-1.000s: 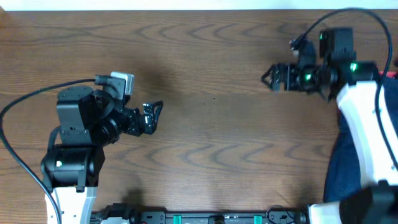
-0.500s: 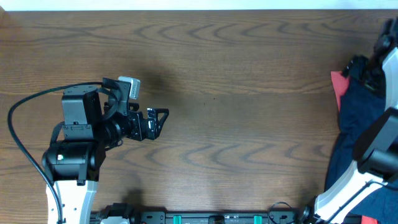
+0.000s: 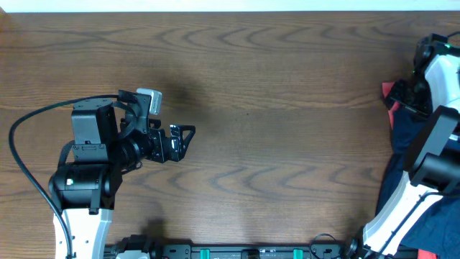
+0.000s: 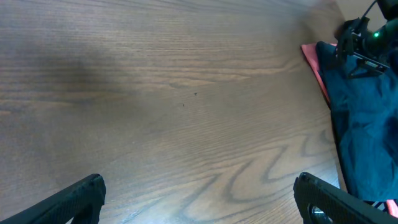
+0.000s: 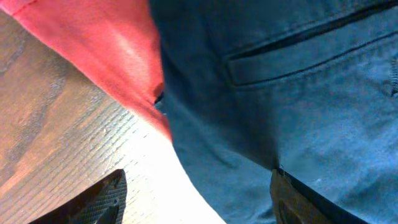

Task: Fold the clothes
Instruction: 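Reach the right gripper to the navy shorts pile and grasp it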

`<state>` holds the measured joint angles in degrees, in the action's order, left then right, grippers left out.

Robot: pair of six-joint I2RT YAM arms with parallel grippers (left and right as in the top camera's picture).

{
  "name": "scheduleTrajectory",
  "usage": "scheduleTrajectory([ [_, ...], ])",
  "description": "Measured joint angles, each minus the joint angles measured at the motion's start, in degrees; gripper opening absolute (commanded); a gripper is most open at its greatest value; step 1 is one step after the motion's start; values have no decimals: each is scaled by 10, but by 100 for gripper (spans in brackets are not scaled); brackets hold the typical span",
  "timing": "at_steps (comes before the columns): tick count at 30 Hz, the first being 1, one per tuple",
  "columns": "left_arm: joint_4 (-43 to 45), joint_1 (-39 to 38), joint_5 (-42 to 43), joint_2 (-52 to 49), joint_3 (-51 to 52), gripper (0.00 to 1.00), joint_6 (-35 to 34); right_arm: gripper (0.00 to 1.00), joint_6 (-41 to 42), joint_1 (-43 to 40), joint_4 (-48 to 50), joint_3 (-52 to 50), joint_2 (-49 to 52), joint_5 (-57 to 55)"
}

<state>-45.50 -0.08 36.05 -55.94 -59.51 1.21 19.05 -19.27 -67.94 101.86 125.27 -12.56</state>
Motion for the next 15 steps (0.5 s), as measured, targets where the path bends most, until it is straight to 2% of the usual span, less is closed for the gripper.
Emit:
scheduleTrajectory([
  [3,-1,0,0,0,0,98,0,66,2,7,-8,-4,10,-26],
  [6,-3,0,0,0,0,98,0,56,10,8,-20,-10,22,-53],
  [12,-6,0,0,0,0,98,0,52,33,8,-59,-13,26,-111],
  [14,-6,0,0,0,0,98,-1,51,40,8,-59,-17,26,-125],
  [15,-6,0,0,0,0,98,-1,57,44,8,-58,-21,26,-131],
])
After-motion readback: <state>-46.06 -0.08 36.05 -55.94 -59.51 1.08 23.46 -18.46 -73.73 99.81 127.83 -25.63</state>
